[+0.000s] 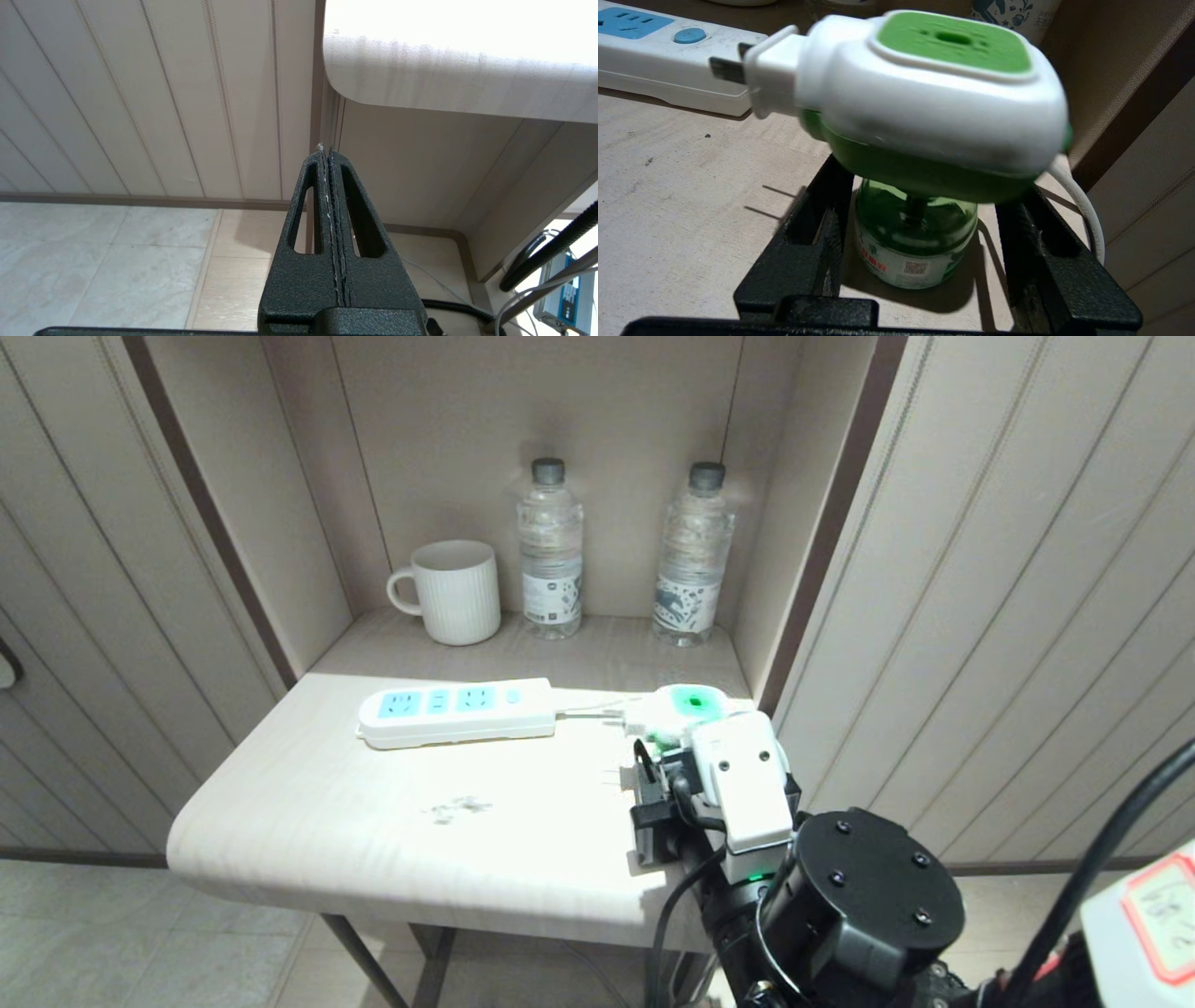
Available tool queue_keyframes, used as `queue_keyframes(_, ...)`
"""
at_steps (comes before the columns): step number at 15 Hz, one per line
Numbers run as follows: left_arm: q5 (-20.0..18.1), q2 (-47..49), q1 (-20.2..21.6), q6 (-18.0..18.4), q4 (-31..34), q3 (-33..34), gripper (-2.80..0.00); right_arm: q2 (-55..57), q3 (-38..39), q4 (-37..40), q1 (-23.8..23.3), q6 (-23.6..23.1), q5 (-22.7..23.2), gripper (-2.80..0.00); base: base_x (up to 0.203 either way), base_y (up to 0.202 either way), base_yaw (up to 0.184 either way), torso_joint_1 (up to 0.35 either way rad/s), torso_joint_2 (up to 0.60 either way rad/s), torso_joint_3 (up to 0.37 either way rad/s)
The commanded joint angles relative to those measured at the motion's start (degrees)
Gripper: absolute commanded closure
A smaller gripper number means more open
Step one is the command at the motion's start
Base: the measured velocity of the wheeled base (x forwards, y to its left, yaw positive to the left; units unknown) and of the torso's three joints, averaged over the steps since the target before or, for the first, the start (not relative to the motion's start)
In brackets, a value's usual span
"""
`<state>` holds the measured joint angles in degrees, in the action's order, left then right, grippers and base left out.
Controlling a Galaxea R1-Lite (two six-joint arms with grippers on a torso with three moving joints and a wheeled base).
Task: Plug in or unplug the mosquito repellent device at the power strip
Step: Pick up the mosquito repellent liquid
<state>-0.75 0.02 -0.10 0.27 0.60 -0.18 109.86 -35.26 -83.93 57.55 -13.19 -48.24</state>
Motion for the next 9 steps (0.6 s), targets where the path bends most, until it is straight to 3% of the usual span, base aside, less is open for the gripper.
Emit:
queue_keyframes(1,0.0,0.1,0.0,0.0,0.0,0.0,0.00,0.2,-0.3,-0.4,0.0,-0.2,-0.2,-2.80,0.000,0.000,0.000,0.000,0.00,0.000)
queue_keyframes(9,0.0,0.1,0.0,0.0,0.0,0.0,0.00,-0.4,0.2,-0.5,0.1,-0.2,-0.2,-2.80,0.000,0.000,0.000,0.000,0.00,0.000)
